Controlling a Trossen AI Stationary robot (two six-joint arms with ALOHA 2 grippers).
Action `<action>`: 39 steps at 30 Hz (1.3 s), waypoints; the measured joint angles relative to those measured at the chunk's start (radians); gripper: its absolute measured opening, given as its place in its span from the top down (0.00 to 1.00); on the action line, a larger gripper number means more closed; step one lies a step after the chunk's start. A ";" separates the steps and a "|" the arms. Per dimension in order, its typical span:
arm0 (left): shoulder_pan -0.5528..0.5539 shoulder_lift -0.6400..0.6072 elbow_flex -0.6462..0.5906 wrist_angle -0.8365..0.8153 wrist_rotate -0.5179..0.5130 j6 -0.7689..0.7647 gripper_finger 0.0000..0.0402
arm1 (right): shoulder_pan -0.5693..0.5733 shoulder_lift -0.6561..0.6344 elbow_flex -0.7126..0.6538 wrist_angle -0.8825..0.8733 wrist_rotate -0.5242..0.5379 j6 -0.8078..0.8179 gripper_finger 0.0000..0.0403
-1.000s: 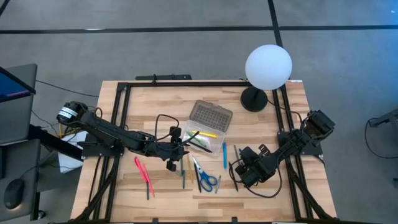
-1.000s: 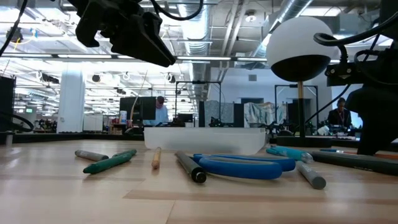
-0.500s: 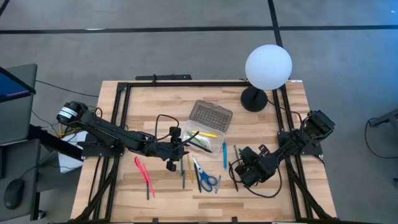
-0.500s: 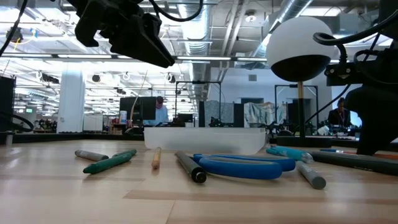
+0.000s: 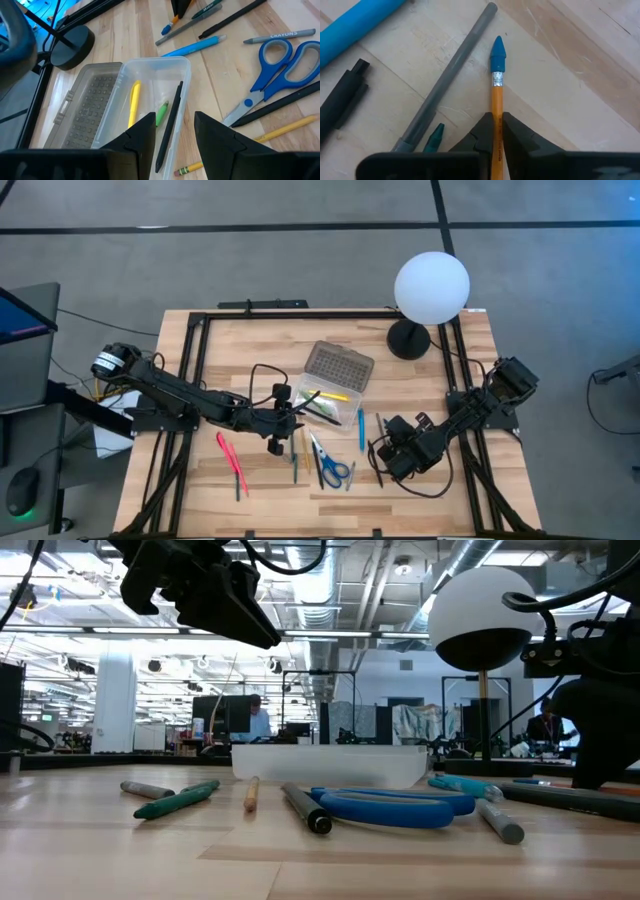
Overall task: Pick & place school supplies into a supply box
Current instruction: Put the orange pencil into the gray supply box
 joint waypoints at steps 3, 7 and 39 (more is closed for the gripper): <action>0.000 0.000 0.000 0.000 0.000 0.000 0.68 | 0.000 0.000 0.000 0.000 0.000 0.000 0.95; 0.000 0.000 0.000 0.001 0.000 0.000 0.68 | 0.000 0.000 0.000 -0.003 0.000 0.000 0.96; -0.014 0.000 0.000 -0.123 -0.006 -0.101 0.68 | -0.074 -0.001 0.292 -0.251 0.242 -0.308 0.97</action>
